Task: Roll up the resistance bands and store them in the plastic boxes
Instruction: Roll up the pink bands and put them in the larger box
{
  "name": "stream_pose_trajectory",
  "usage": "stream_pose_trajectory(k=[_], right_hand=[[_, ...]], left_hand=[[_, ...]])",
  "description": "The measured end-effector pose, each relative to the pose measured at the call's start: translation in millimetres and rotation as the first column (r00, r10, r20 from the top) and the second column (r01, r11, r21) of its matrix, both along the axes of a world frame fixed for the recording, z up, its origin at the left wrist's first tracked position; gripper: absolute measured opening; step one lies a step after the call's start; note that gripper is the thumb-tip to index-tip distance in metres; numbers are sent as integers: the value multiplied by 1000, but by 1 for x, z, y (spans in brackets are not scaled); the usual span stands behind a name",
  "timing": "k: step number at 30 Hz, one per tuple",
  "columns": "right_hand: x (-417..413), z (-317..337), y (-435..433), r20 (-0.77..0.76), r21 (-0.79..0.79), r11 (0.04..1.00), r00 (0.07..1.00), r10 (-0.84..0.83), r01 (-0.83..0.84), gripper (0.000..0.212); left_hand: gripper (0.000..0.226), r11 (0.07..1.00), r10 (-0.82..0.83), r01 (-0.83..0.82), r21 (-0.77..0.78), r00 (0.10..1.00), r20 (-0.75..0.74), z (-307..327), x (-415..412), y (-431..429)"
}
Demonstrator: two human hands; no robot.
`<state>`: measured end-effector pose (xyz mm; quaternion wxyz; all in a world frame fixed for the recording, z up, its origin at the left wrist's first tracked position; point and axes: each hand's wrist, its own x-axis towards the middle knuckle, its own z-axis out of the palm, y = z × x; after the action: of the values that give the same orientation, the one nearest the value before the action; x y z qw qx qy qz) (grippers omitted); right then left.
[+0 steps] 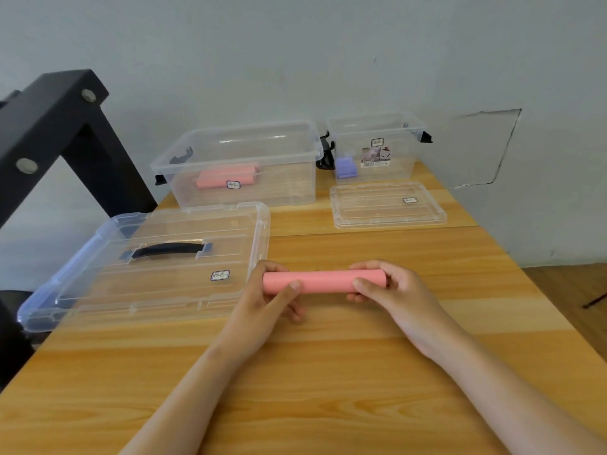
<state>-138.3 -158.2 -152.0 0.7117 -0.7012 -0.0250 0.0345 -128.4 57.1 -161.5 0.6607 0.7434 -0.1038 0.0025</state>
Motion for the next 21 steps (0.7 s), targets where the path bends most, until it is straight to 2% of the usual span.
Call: stream_pose_trajectory(k=[6,12,16,21], right_hand=[[4,-1,-5,-50,136,991,999,0,7,22],[11,-2,-13,-115,372,928,989,88,-40,22],[10,10,-14,-141,379,925,988,71,-12,23],[2,37,-10,-114,353,936,993,42,1,20]], left_hand=[[12,997,-17,14,-72,999,-38,1,3,1],[18,964,-101,42,-262,971,-216,4,8,7],[17,958,-141,56,-282,947,-290,18,5,8],[16,961,-134,58,-270,952,-275,51,-2,9]])
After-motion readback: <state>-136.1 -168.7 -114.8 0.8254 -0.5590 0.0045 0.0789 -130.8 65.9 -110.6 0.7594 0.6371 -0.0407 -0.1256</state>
